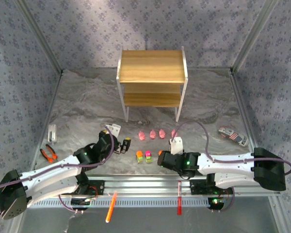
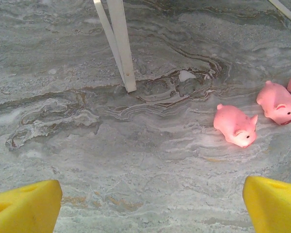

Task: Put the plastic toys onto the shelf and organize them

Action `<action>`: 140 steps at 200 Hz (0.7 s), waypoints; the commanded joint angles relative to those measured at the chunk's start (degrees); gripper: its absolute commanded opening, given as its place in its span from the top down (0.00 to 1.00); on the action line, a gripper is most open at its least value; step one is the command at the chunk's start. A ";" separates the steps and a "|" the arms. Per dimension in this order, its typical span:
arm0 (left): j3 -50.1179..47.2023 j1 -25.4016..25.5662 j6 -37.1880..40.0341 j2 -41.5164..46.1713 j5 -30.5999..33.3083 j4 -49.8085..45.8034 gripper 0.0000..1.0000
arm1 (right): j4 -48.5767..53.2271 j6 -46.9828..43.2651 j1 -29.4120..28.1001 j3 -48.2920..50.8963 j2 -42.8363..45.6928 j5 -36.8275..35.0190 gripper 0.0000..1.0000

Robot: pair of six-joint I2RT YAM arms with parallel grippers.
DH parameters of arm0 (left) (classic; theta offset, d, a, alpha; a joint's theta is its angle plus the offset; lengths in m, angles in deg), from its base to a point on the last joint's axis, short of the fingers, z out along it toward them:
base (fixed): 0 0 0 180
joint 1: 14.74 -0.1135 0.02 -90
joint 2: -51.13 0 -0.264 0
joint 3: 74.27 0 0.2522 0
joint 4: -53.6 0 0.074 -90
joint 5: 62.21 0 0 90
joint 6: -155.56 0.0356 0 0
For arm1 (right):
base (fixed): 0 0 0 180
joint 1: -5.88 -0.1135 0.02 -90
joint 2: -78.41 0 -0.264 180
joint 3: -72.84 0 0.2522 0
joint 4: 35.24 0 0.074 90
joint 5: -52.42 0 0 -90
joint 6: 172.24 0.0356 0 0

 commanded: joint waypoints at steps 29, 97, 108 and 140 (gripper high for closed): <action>1.65 0.54 -0.88 0.28 -0.27 0.95 0.04 | 1.75 -1.16 1.58 0.60 0.04 0.77 0.50; 1.75 0.54 -0.91 -0.16 -0.30 1.12 0.04 | -0.67 -2.07 3.22 2.22 -1.88 3.94 0.50; 1.75 0.52 -0.93 -0.24 -0.29 1.12 0.04 | -1.30 -2.44 3.36 2.23 -2.26 4.38 0.49; 1.80 0.54 -0.93 -0.42 -0.29 1.03 0.04 | -2.47 -3.15 3.55 1.97 -3.90 5.01 0.51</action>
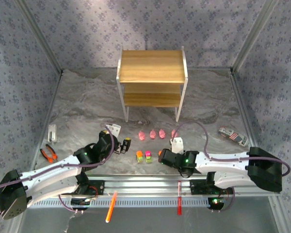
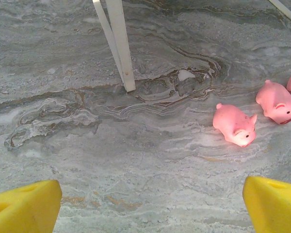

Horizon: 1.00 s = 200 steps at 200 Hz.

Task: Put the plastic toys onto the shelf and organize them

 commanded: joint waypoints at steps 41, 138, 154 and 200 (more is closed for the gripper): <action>1.83 0.54 -0.99 -0.22 0.04 0.94 0.04 | -1.60 -1.52 0.84 -0.14 -2.24 0.71 0.54; 1.91 0.50 -0.92 -0.66 0.24 0.86 0.04 | -2.60 -1.72 1.64 -0.42 -4.01 0.59 0.62; 1.90 0.53 -0.91 -0.75 0.24 0.81 0.04 | -2.69 -1.66 1.73 -0.29 -4.01 0.48 0.67; 2.04 0.51 -0.93 -0.75 0.30 0.77 0.04 | -2.02 -1.50 1.81 -0.42 -3.58 0.16 0.75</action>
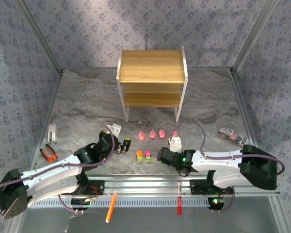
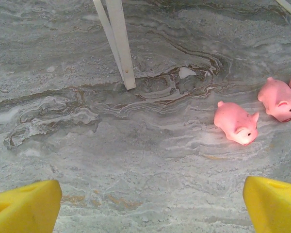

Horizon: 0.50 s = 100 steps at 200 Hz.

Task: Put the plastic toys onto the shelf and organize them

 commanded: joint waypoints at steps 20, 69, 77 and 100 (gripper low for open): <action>1.93 0.54 -0.91 -0.05 0.33 0.68 0.04 | 2.13 0.57 0.24 -0.38 0.57 -1.26 0.76; 1.93 0.51 -0.91 -0.05 0.37 0.68 0.04 | 5.09 1.61 -0.22 -0.91 2.26 -3.60 0.76; 1.93 0.52 -0.93 -0.05 0.34 0.68 0.04 | 5.87 1.76 -0.22 -1.16 2.96 -4.05 0.76; 1.94 0.54 -0.92 -0.05 0.21 0.69 0.04 | 8.38 1.52 0.00 -2.60 4.76 -4.85 0.77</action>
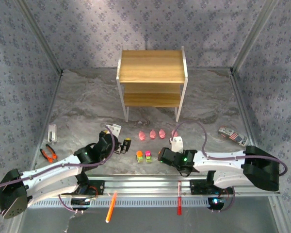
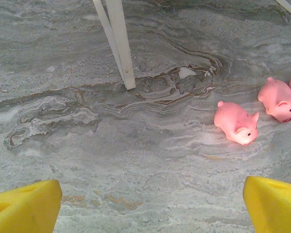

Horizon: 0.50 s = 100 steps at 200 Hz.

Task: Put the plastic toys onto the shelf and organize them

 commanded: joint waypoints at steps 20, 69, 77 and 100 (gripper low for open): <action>2.02 0.53 -0.96 0.03 0.15 0.68 0.04 | 7.08 -0.34 0.74 -4.91 2.46 -3.56 0.77; 1.93 0.52 -0.92 0.04 -0.12 0.68 0.04 | 8.40 -7.76 6.33 -12.01 2.50 -3.80 0.77; 1.94 0.54 -0.94 0.04 -0.11 0.68 0.04 | 8.27 -9.09 7.51 -13.31 2.46 -3.74 0.77; 1.93 0.54 -0.92 0.04 -0.16 0.68 0.04 | 7.63 -12.95 11.03 -17.07 1.96 -3.40 0.77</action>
